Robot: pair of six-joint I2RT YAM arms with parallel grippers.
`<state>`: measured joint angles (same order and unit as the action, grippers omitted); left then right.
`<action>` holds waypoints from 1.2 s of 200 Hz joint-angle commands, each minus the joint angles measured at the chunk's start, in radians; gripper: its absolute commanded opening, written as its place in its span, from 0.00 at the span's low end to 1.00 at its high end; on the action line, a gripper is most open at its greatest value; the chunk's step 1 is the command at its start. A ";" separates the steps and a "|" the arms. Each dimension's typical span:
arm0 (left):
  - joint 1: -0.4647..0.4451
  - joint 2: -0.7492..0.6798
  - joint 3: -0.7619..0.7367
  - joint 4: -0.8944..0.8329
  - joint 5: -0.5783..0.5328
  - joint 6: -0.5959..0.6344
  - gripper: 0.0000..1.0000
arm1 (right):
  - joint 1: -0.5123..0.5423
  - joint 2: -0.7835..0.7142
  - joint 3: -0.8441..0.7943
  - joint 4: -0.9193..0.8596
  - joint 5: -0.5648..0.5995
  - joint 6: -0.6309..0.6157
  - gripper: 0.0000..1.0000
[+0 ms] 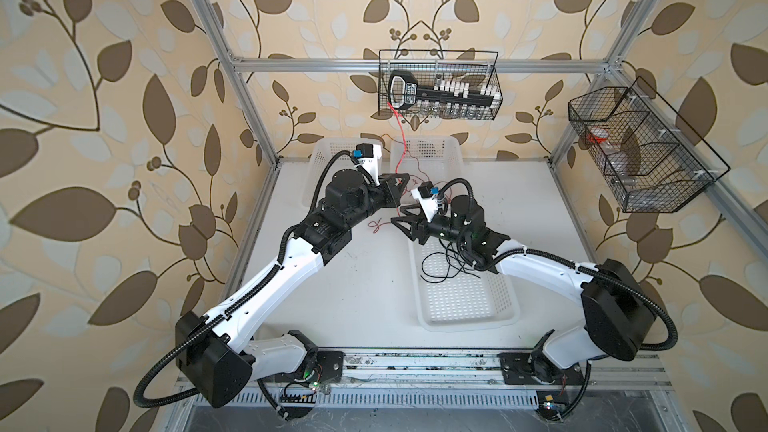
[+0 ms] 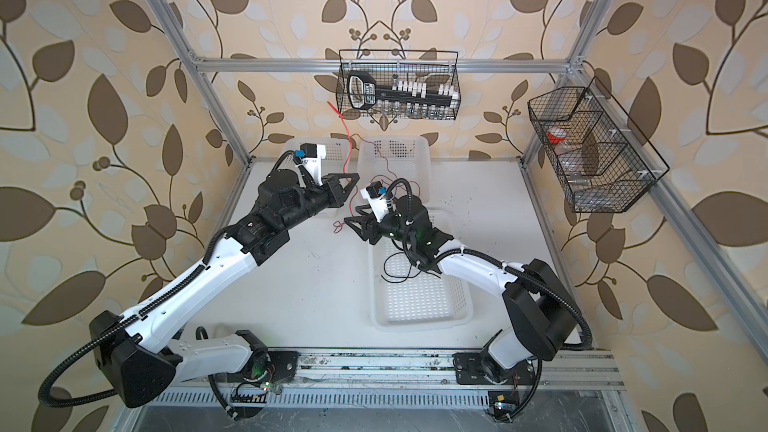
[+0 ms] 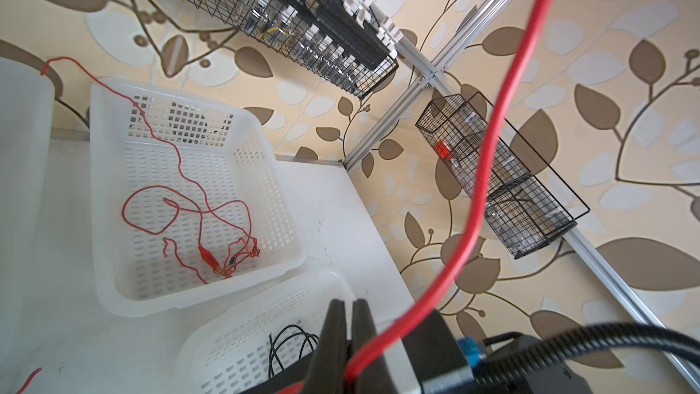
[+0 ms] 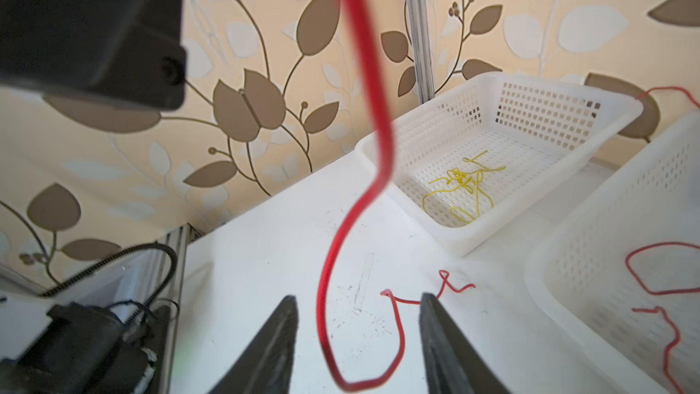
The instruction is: Untangle the cables
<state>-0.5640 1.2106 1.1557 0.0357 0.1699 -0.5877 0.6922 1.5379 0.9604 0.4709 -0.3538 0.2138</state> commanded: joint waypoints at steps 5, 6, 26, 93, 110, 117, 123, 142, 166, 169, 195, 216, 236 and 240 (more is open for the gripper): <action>-0.005 -0.050 -0.023 0.047 -0.048 -0.003 0.00 | 0.003 0.012 0.053 0.023 0.022 0.004 0.10; -0.006 -0.051 -0.024 0.047 -0.050 -0.002 0.00 | 0.004 0.011 0.055 0.021 0.024 0.003 0.09; -0.006 -0.082 -0.054 0.017 -0.123 0.007 0.00 | -0.009 -0.021 0.054 -0.004 0.044 -0.012 0.00; -0.006 -0.115 -0.162 -0.166 -0.404 -0.004 0.00 | -0.135 -0.222 0.029 -0.014 0.078 0.058 0.00; -0.006 -0.089 -0.180 -0.166 -0.372 -0.005 0.00 | -0.162 -0.251 0.035 -0.016 0.119 0.060 0.00; -0.006 -0.077 -0.187 -0.164 -0.359 -0.009 0.00 | -0.172 -0.259 0.037 -0.014 0.140 0.060 0.00; -0.007 -0.066 -0.190 -0.163 -0.349 -0.012 0.00 | -0.181 -0.263 0.039 -0.014 0.155 0.059 0.00; -0.005 -0.034 -0.199 -0.147 -0.308 -0.016 0.00 | -0.209 -0.261 0.046 0.003 0.200 0.064 0.00; -0.006 0.006 -0.198 -0.134 -0.272 -0.017 0.00 | -0.263 -0.222 0.064 0.046 0.210 0.099 0.00; -0.006 0.009 -0.196 -0.135 -0.272 -0.015 0.00 | -0.270 -0.215 0.068 0.049 0.209 0.103 0.00; -0.005 0.006 -0.188 -0.153 -0.304 0.014 0.00 | -0.319 -0.153 0.098 0.085 0.194 0.125 0.00; -0.006 -0.022 -0.180 -0.173 -0.365 0.037 0.09 | -0.347 -0.103 0.136 0.099 0.182 0.123 0.00; -0.005 -0.048 -0.169 -0.184 -0.395 0.071 0.26 | -0.374 -0.065 0.165 0.132 0.163 0.134 0.00; -0.005 -0.054 -0.168 -0.186 -0.401 0.075 0.31 | -0.379 -0.060 0.170 0.138 0.161 0.139 0.00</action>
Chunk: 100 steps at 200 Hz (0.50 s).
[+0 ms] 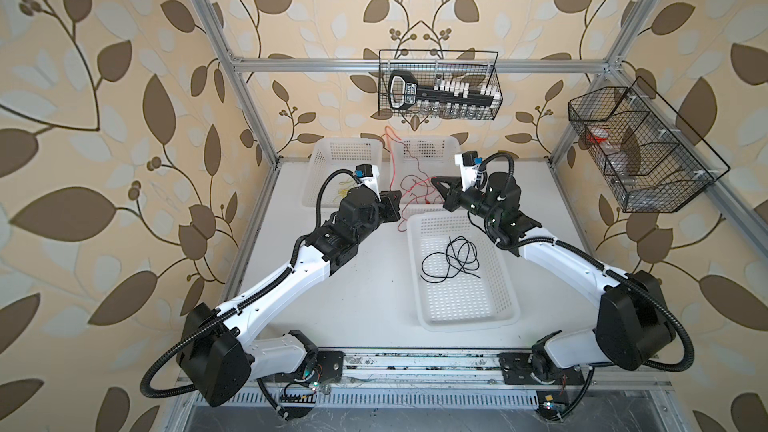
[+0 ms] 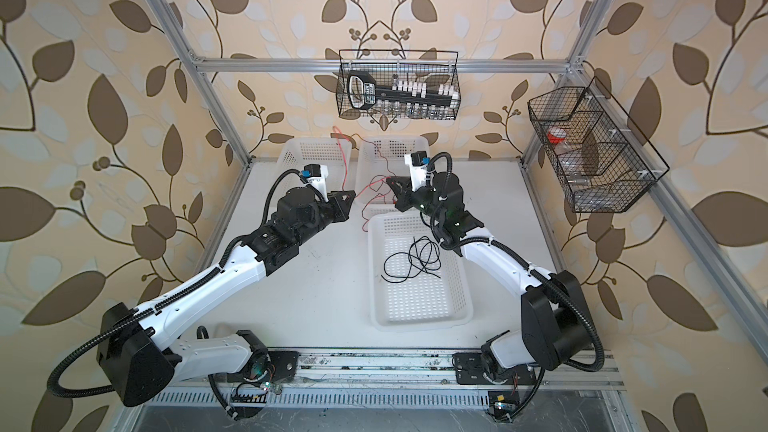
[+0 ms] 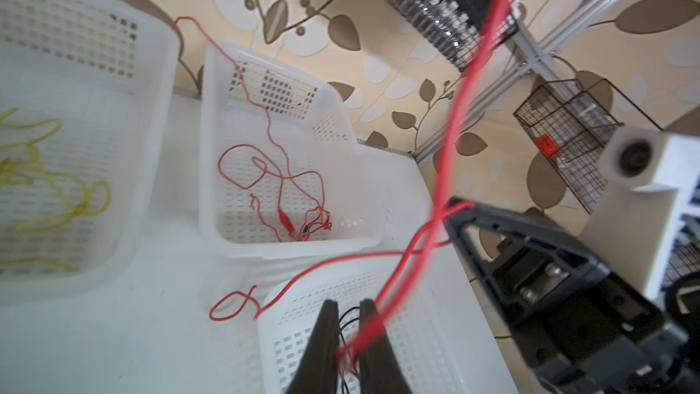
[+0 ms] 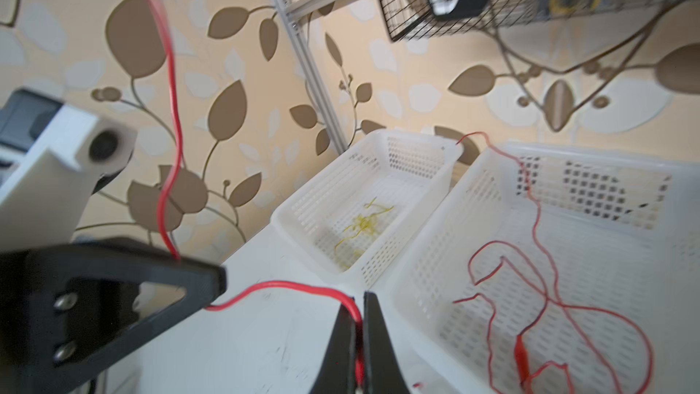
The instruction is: Untangle the cables
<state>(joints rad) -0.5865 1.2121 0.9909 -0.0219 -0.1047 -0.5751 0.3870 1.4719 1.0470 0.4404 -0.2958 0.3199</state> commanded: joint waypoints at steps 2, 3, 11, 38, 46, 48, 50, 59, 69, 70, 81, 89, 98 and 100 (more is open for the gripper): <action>0.018 -0.057 -0.003 -0.128 -0.129 0.065 0.34 | -0.077 0.010 0.088 0.172 0.103 0.036 0.00; 0.017 -0.059 -0.003 -0.128 -0.130 0.065 0.35 | -0.078 0.011 0.090 0.172 0.102 0.038 0.00; 0.017 -0.069 -0.002 -0.126 -0.138 0.074 0.46 | -0.089 0.022 0.106 0.174 0.092 0.046 0.00; 0.018 -0.095 0.002 -0.126 -0.147 0.101 0.69 | -0.119 0.044 0.147 0.211 0.033 0.096 0.00; 0.018 -0.103 0.001 -0.132 -0.153 0.103 0.75 | -0.128 0.048 0.153 0.228 0.009 0.120 0.00; 0.018 -0.105 0.000 -0.133 -0.156 0.104 0.76 | -0.130 0.048 0.155 0.232 0.005 0.126 0.00; 0.018 -0.106 -0.002 -0.134 -0.157 0.104 0.77 | -0.133 0.048 0.155 0.238 0.000 0.132 0.00; 0.018 -0.116 -0.007 -0.135 -0.162 0.105 0.80 | -0.143 0.049 0.158 0.264 -0.018 0.157 0.00; 0.018 -0.127 -0.017 -0.136 -0.172 0.102 0.82 | -0.153 0.051 0.166 0.283 -0.034 0.182 0.00; 0.018 -0.128 -0.019 -0.136 -0.172 0.102 0.82 | -0.152 0.052 0.167 0.285 -0.036 0.184 0.00; 0.018 -0.139 -0.033 -0.136 -0.178 0.098 0.84 | -0.165 0.057 0.177 0.311 -0.052 0.212 0.00; 0.018 -0.147 -0.041 -0.138 -0.183 0.096 0.84 | -0.176 0.063 0.184 0.335 -0.068 0.251 0.00; 0.019 -0.155 -0.050 -0.144 -0.192 0.091 0.85 | -0.188 0.071 0.189 0.373 -0.094 0.296 0.00; 0.018 -0.157 -0.052 -0.145 -0.193 0.090 0.85 | -0.191 0.073 0.189 0.384 -0.098 0.306 0.00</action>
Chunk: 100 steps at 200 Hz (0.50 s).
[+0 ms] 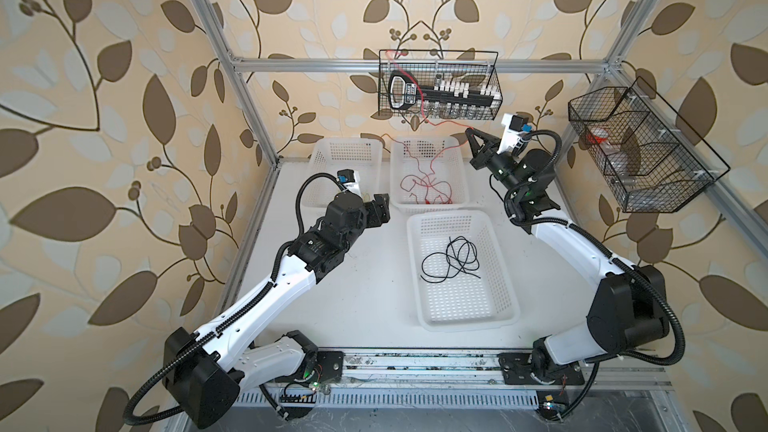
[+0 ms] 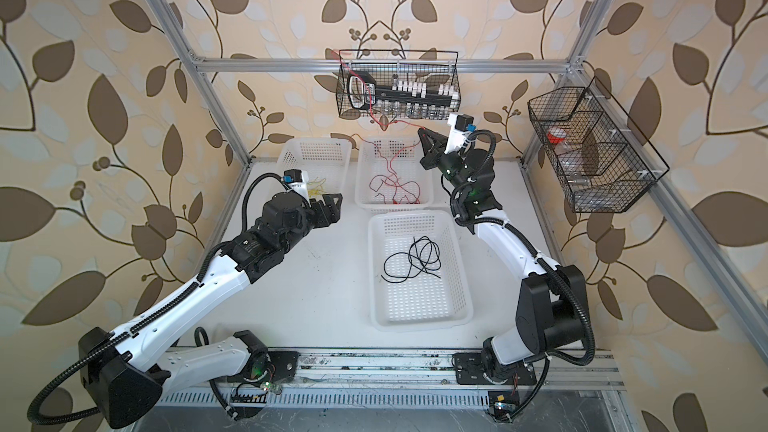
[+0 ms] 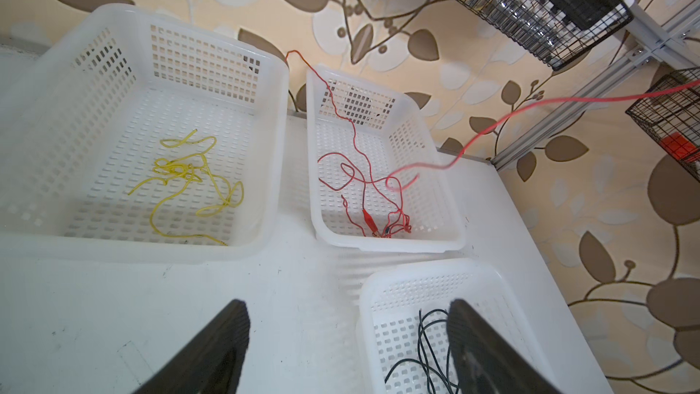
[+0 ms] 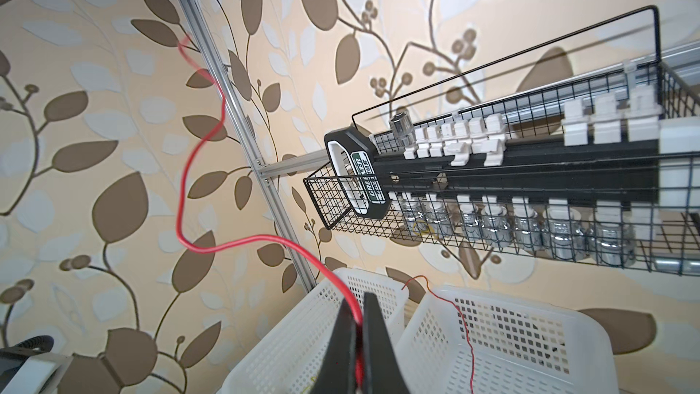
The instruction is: Untangle the cables
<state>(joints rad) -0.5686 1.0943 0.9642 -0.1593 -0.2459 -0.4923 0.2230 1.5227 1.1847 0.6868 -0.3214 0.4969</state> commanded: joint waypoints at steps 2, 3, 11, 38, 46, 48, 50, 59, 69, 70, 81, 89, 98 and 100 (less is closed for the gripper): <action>0.000 -0.041 -0.027 -0.008 -0.053 0.008 0.85 | -0.030 0.023 0.052 0.148 -0.077 0.138 0.00; 0.000 -0.042 -0.028 -0.008 -0.054 0.008 0.85 | -0.031 0.024 0.052 0.154 -0.079 0.142 0.00; 0.000 -0.050 -0.037 -0.009 -0.059 0.005 0.85 | -0.038 0.031 0.053 0.185 -0.084 0.169 0.00; 0.000 -0.072 -0.058 -0.013 -0.067 0.002 0.86 | -0.048 0.060 0.080 0.191 -0.087 0.149 0.00; 0.001 -0.078 -0.064 -0.014 -0.071 0.001 0.86 | -0.048 0.074 0.084 0.186 -0.089 0.128 0.00; 0.001 -0.081 -0.065 -0.014 -0.072 0.001 0.86 | -0.049 0.079 0.084 0.184 -0.090 0.120 0.00; 0.001 -0.081 -0.067 -0.015 -0.073 0.001 0.86 | -0.049 0.082 0.085 0.182 -0.091 0.116 0.00; 0.001 -0.088 -0.072 -0.017 -0.076 0.000 0.87 | -0.048 0.100 0.083 0.175 -0.091 0.086 0.00; 0.001 -0.093 -0.079 -0.017 -0.078 0.000 0.87 | -0.048 0.122 0.076 0.166 -0.088 0.049 0.00; 0.002 -0.093 -0.079 -0.016 -0.079 0.000 0.87 | -0.048 0.122 0.074 0.163 -0.086 0.046 0.00; 0.001 -0.097 -0.084 -0.018 -0.080 0.001 0.87 | -0.049 0.145 0.063 0.144 -0.078 0.007 0.00; 0.002 -0.099 -0.087 -0.018 -0.081 -0.001 0.87 | -0.049 0.159 0.035 0.143 -0.069 -0.019 0.00; 0.001 -0.100 -0.091 -0.017 -0.080 -0.001 0.87 | -0.048 0.173 0.004 0.142 -0.050 -0.044 0.00; 0.001 -0.100 -0.091 -0.017 -0.081 -0.002 0.87 | -0.048 0.177 0.000 0.141 -0.045 -0.051 0.00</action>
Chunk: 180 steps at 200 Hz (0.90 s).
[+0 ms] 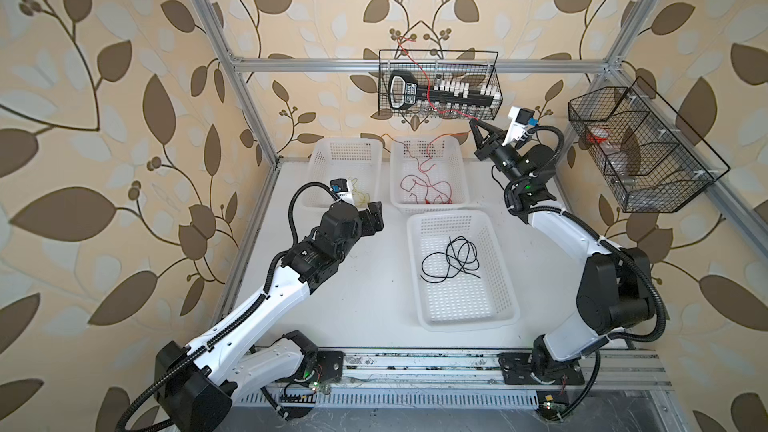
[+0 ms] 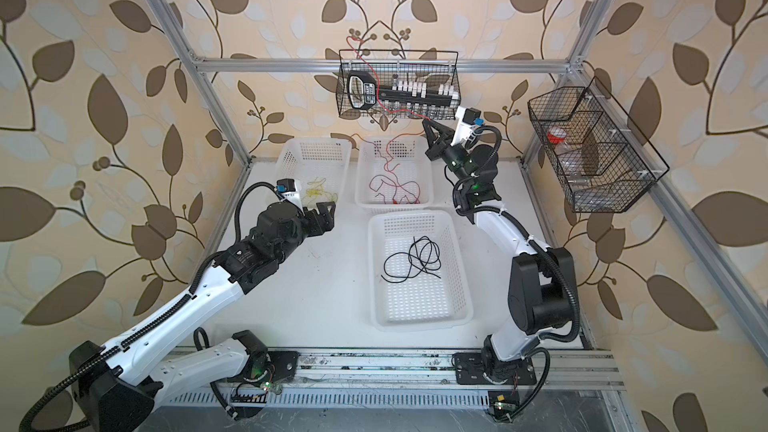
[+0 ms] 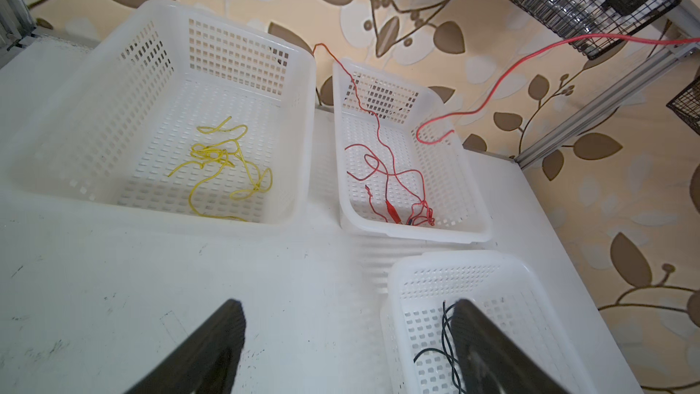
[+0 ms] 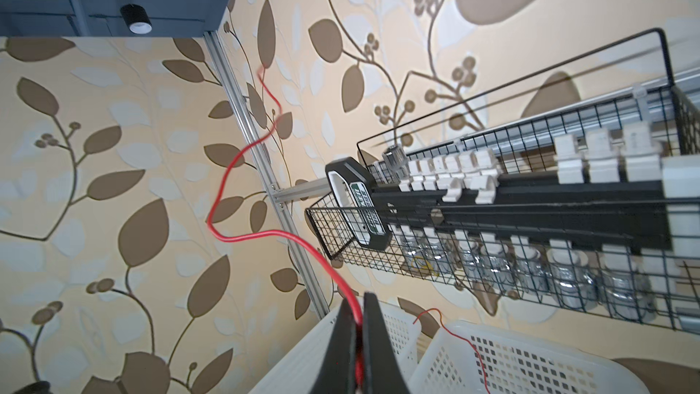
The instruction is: Untangle the cables
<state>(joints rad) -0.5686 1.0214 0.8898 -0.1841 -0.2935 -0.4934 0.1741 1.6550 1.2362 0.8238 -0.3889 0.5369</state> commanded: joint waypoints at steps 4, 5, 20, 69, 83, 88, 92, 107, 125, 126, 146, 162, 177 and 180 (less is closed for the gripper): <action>0.001 -0.027 -0.018 0.008 -0.033 0.000 0.87 | 0.003 0.050 -0.063 0.001 0.034 -0.106 0.00; 0.001 -0.026 -0.018 0.008 -0.033 0.000 0.87 | 0.003 0.050 -0.066 0.000 0.037 -0.110 0.00; 0.002 -0.023 -0.021 0.008 -0.032 0.000 0.87 | 0.017 0.074 -0.090 -0.043 0.085 -0.189 0.00; 0.002 -0.018 -0.032 0.007 -0.033 0.003 0.88 | 0.093 0.174 -0.050 -0.274 0.300 -0.386 0.00; 0.001 -0.017 -0.034 0.004 -0.035 0.006 0.88 | 0.106 0.213 0.000 -0.370 0.371 -0.408 0.00; 0.002 -0.017 -0.035 0.003 -0.036 0.007 0.88 | 0.114 0.229 0.031 -0.412 0.400 -0.415 0.00; 0.002 -0.017 -0.037 0.003 -0.039 0.007 0.88 | 0.117 0.242 0.047 -0.438 0.416 -0.422 0.00; 0.002 -0.015 -0.043 0.002 -0.048 0.008 0.89 | 0.127 0.281 0.093 -0.514 0.473 -0.429 0.00; 0.003 -0.012 -0.048 0.002 -0.052 0.007 0.89 | 0.128 0.313 0.113 -0.566 0.534 -0.405 0.00; 0.003 -0.012 -0.048 0.002 -0.052 0.007 0.89 | 0.128 0.314 0.117 -0.570 0.537 -0.404 0.00; 0.005 -0.006 -0.049 0.001 -0.049 0.008 0.89 | 0.124 0.347 0.156 -0.652 0.600 -0.376 0.00; 0.005 -0.004 -0.050 -0.002 -0.049 0.008 0.89 | 0.116 0.373 0.192 -0.717 0.609 -0.362 0.00; 0.006 -0.005 -0.052 -0.003 -0.049 0.006 0.89 | 0.115 0.373 0.194 -0.731 0.582 -0.358 0.04; 0.006 -0.007 -0.053 -0.003 -0.050 0.006 0.89 | 0.114 0.371 0.192 -0.729 0.574 -0.360 0.05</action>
<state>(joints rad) -0.5682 1.0195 0.8444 -0.1989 -0.3012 -0.4931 0.2913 2.0109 1.4002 0.1963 0.1616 0.1677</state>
